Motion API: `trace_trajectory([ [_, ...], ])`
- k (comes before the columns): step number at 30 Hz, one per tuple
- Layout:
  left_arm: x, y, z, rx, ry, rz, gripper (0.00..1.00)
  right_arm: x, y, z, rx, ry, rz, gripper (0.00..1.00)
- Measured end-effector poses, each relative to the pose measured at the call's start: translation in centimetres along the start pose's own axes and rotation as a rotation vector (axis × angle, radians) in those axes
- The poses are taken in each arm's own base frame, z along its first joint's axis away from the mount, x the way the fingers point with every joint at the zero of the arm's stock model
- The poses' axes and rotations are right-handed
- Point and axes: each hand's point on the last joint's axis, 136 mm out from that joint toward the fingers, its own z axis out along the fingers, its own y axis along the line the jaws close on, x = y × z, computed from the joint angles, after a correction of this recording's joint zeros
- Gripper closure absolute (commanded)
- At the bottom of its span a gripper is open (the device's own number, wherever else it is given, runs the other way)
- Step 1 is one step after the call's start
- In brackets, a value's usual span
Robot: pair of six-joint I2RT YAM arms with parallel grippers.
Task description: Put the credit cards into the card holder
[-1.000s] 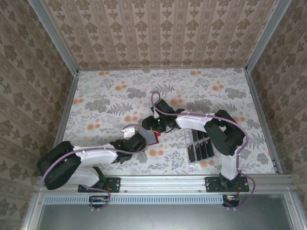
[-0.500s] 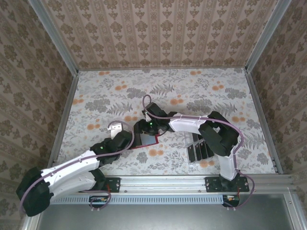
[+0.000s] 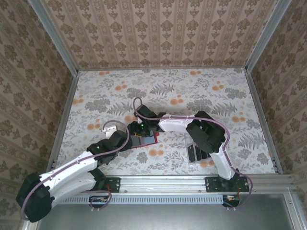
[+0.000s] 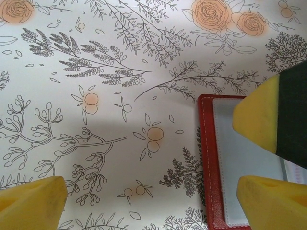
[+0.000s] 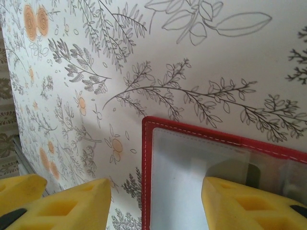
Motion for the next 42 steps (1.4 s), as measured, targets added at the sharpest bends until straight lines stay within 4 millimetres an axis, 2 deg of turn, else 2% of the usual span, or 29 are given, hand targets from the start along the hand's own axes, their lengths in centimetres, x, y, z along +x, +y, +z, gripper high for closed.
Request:
trace_trajectory([
  [8,-0.1,0.1,0.3,0.017,0.027,-0.033,0.0,-0.5,0.2,-0.3,0.019,-0.013,0.008,0.45],
  [11,-0.2,0.0,0.3,0.023,0.029,-0.032,0.0,-0.6,0.5,-1.4,0.03,-0.021,-0.006,0.45],
  [14,-0.9,-0.3,0.3,0.038,0.01,-0.042,0.0,-0.9,1.8,-4.9,0.02,-0.059,-0.029,0.45],
  [18,-1.8,-1.1,0.0,0.07,-0.008,-0.046,0.0,-1.3,4.1,-12.1,-0.006,-0.165,-0.077,0.45],
  [21,-2.2,-1.6,0.1,0.09,-0.01,-0.045,0.0,-1.0,4.0,-17.3,0.018,-0.244,-0.098,0.45],
  [23,-2.3,-1.9,0.3,0.092,0.0,-0.036,0.0,0.0,2.6,-19.8,0.072,-0.274,-0.096,0.45],
  [25,-2.4,-2.4,0.4,0.096,0.01,-0.025,0.0,1.7,-0.1,-21.6,0.159,-0.279,-0.079,0.45],
  [30,-3.1,-3.5,0.9,0.102,0.024,-0.007,0.0,6.9,-7.8,-24.5,0.388,-0.235,-0.032,0.47],
  [33,-3.2,-4.1,1.5,0.109,0.032,-0.005,0.0,9.1,-11.2,-25.7,0.502,-0.206,-0.01,0.49],
  [36,-2.8,-4.4,2.2,0.105,0.052,0.001,0.0,10.6,-13.5,-26.2,0.588,-0.175,0.006,0.53],
  [42,-2.5,-5.3,3.3,0.104,0.082,0.016,0.0,11.8,-15.4,-26.2,0.703,-0.121,0.002,0.59],
])
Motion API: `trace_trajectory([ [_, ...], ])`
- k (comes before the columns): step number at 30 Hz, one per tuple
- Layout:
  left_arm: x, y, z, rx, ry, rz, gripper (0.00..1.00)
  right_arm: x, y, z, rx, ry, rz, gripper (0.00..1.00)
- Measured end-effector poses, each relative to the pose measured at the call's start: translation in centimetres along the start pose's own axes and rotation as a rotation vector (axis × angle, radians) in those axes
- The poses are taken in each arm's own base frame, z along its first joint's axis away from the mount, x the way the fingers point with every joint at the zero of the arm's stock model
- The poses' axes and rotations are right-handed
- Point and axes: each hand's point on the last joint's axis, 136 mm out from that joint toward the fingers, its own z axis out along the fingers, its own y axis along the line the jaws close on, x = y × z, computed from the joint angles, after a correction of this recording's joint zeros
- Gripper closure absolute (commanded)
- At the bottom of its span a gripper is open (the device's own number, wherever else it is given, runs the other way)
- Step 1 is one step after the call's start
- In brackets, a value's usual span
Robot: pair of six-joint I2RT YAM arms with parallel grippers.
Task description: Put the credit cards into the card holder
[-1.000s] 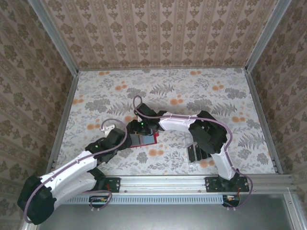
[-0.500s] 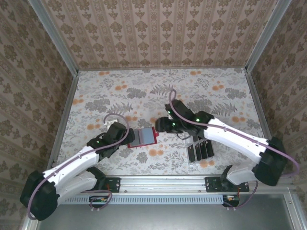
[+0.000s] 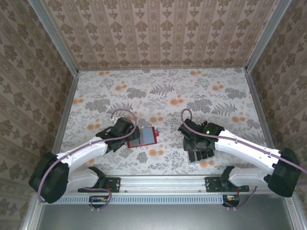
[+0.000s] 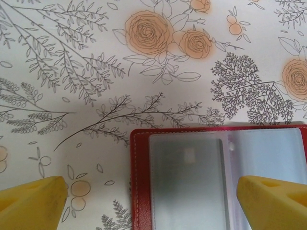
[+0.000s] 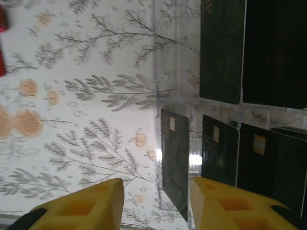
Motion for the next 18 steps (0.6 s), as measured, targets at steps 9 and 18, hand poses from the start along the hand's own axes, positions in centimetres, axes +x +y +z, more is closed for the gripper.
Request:
trace_trajectory([
  [9,-0.7,-0.9,0.0,0.033,-0.019,-0.008,0.0,1.0,-0.7,1.8,0.097,0.064,-0.036,0.63],
  [18,-1.0,-1.1,0.0,0.042,-0.03,-0.013,0.0,2.0,-0.8,3.2,0.146,0.111,-0.067,0.62],
])
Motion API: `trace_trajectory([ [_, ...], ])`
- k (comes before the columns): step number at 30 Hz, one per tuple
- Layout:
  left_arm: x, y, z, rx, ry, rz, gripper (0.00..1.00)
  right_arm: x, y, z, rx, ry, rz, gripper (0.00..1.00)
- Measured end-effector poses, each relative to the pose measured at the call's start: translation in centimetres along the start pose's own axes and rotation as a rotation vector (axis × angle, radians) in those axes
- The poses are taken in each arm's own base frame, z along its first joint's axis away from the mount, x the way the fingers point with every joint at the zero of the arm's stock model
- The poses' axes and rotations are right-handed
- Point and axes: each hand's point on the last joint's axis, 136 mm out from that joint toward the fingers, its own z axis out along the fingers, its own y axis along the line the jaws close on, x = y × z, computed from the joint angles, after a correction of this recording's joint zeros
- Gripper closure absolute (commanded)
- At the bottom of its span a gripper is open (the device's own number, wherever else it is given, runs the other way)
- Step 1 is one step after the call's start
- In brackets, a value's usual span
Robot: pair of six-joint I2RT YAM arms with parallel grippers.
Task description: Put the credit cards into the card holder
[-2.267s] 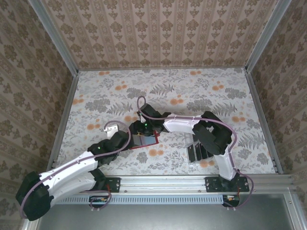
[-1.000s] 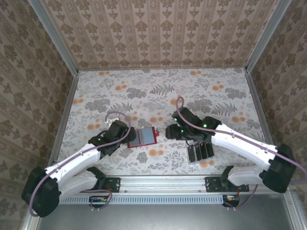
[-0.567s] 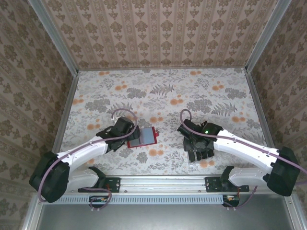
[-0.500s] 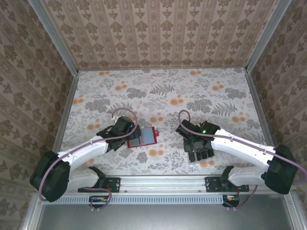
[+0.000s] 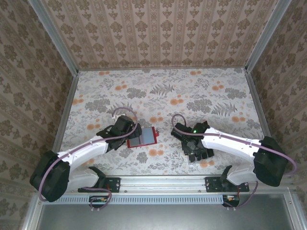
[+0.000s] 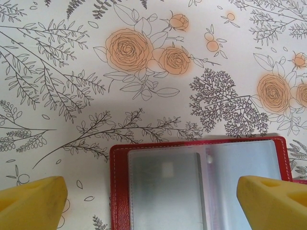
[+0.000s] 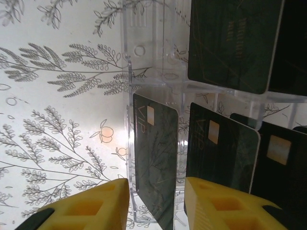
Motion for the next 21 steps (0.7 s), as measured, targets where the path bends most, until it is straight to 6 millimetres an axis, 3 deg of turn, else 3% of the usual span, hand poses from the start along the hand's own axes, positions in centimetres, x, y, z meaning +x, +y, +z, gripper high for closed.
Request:
trace_trajectory([
  [6,-0.27,-0.14,-0.3,0.01,-0.012,-0.004,0.0,0.33,0.27,0.72,0.017,0.016,-0.017,0.63],
  [21,-0.19,-0.06,-0.22,0.011,-0.013,-0.005,0.0,0.21,0.84,1.01,0.006,0.013,-0.021,0.82],
])
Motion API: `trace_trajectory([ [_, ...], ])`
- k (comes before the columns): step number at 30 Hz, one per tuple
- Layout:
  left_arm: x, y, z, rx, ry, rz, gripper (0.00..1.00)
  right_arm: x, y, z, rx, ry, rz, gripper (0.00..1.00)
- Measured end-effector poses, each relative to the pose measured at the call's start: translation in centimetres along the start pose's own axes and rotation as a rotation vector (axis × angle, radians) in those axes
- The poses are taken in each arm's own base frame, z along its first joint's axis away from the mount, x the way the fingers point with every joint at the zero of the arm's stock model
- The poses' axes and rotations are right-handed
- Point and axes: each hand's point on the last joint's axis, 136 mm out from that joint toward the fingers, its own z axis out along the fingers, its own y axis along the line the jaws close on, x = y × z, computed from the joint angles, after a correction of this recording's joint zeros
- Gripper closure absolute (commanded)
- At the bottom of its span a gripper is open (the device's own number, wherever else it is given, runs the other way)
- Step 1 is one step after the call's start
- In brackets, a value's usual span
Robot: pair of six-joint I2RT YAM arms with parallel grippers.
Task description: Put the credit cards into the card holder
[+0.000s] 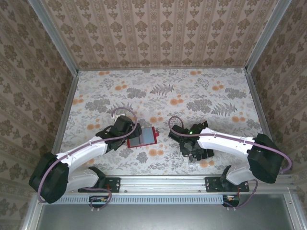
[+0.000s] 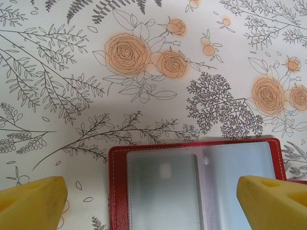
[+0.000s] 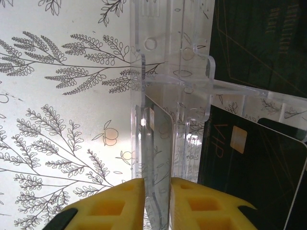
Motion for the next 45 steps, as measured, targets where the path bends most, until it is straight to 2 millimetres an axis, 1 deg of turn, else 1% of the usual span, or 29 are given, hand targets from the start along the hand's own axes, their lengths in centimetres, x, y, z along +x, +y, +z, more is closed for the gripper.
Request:
trace_trajectory([
  [5,-0.1,0.0,0.0,0.002,-0.002,-0.001,0.0,0.0,0.2,0.1,-0.01,0.0,0.002,0.88],
  [12,-0.1,-0.1,0.0,0.004,-0.005,-0.002,0.0,0.1,0.5,0.2,-0.029,-0.001,0.006,1.0],
  [17,-0.1,-0.1,0.0,0.007,-0.002,-0.002,0.0,0.1,0.6,0.0,-0.043,-0.003,0.007,1.0],
  [20,-0.1,-0.1,0.0,0.006,-0.002,-0.001,0.0,0.1,0.6,-0.7,-0.067,-0.018,0.01,1.0],
  [23,0.0,-0.1,0.0,0.002,0.003,0.001,0.0,-0.2,0.6,-2.2,-0.103,-0.039,0.012,1.0],
  [26,0.2,0.2,-0.1,-0.009,0.013,0.007,0.0,-1.4,1.3,-5.0,-0.172,-0.095,0.011,1.0],
  [28,0.1,0.3,-0.2,-0.015,0.015,0.008,0.0,-2.5,1.9,-7.3,-0.233,-0.149,0.009,1.0],
  [30,0.1,0.6,-0.4,-0.021,0.015,0.006,0.0,-3.3,2.5,-9.2,-0.285,-0.191,0.001,1.0],
  [31,0.0,0.8,-0.5,-0.025,0.016,0.005,0.0,-3.7,3.0,-10.0,-0.319,-0.21,-0.005,1.0],
  [34,-0.1,1.3,-0.8,-0.038,0.017,-0.001,0.0,-4.7,4.7,-11.4,-0.411,-0.252,-0.027,1.0],
  [35,-0.1,1.5,-0.9,-0.043,0.018,-0.004,0.0,-5.0,5.4,-11.6,-0.44,-0.258,-0.035,1.0],
  [38,0.1,2.3,-1.1,-0.072,0.028,-0.008,0.0,-6.6,8.3,-12.1,-0.544,-0.284,-0.058,1.0],
  [41,0.5,3.3,-1.3,-0.113,0.048,-0.008,0.0,-8.5,11.6,-11.6,-0.621,-0.288,-0.088,1.0],
  [43,0.8,4.1,-1.4,-0.143,0.063,-0.01,0.0,-9.9,14.2,-10.6,-0.665,-0.281,-0.11,1.0],
  [45,1.1,4.7,-1.4,-0.167,0.074,-0.013,0.0,-10.8,16.2,-9.6,-0.702,-0.267,-0.13,1.0],
])
